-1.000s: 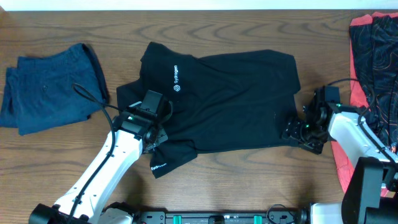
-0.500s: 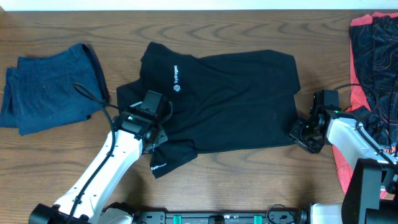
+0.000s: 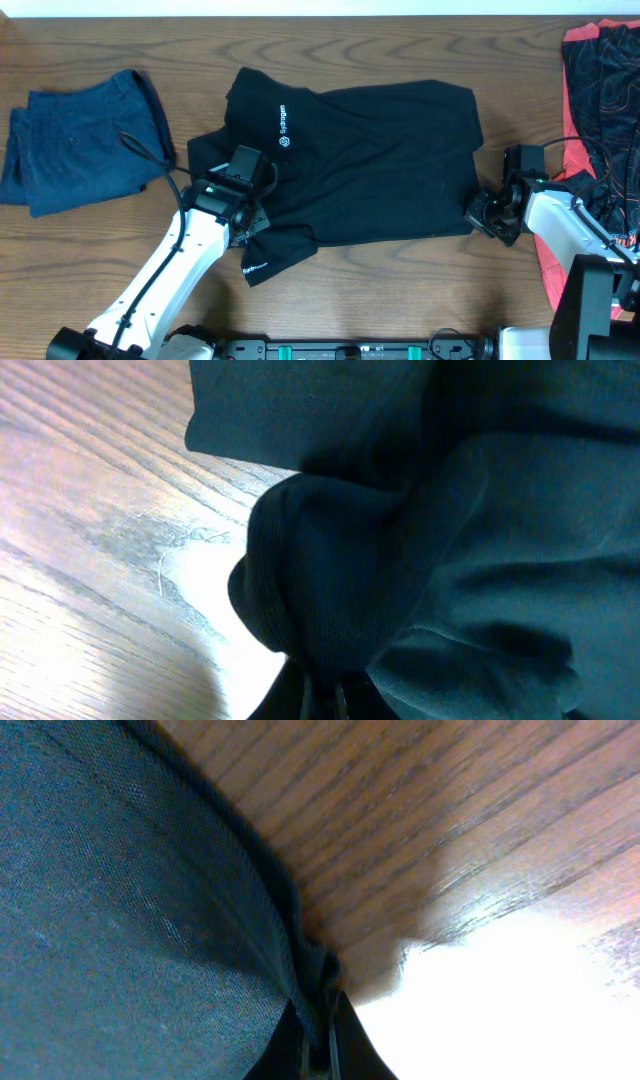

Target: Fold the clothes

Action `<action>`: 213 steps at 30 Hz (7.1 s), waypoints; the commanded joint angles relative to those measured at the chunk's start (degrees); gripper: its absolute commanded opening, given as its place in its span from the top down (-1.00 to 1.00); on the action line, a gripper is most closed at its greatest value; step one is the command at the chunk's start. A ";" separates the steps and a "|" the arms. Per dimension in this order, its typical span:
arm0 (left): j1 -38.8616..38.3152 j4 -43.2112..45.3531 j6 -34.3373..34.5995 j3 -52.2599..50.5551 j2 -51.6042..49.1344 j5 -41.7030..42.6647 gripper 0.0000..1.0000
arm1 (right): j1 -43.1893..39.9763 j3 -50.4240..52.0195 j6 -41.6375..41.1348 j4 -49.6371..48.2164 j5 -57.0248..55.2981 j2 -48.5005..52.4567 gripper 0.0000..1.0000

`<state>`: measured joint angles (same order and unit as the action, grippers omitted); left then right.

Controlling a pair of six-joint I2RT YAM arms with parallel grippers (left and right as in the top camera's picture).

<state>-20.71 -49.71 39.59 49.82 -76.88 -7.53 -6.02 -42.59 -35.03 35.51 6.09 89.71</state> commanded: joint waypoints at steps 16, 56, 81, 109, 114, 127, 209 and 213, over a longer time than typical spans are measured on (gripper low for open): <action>0.28 -1.49 -7.91 2.71 17.81 1.07 0.88 | 0.02 -10.82 6.54 11.17 -8.11 -22.32 0.98; 5.05 -11.52 -17.35 43.71 26.73 11.93 0.88 | -0.04 -60.48 14.56 35.82 -17.86 -24.24 0.98; 21.05 37.62 -16.61 51.87 -28.00 27.63 0.88 | -0.83 -61.94 16.61 -12.61 -12.74 15.08 0.98; 23.91 -31.26 -35.12 51.17 -29.64 36.46 0.88 | -3.96 -75.69 17.25 44.72 -23.67 29.22 0.98; 22.18 -31.23 -37.16 37.29 -29.64 36.50 0.88 | -3.98 -72.61 17.29 52.83 -22.10 29.42 0.97; 21.03 -30.77 -41.16 18.23 -26.36 36.44 0.88 | -3.82 -49.90 15.76 50.38 -22.10 28.61 0.98; 21.05 19.21 -25.94 9.62 -22.21 30.84 0.88 | -1.03 -16.37 16.61 -9.40 -5.81 6.99 0.91; 21.05 20.24 -25.94 9.62 -22.21 30.84 0.86 | -1.03 -16.37 16.61 -11.67 -5.79 6.99 0.76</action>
<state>0.14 -30.11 13.54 59.51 -98.85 23.79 -7.49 -59.24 -17.76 24.82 0.25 96.38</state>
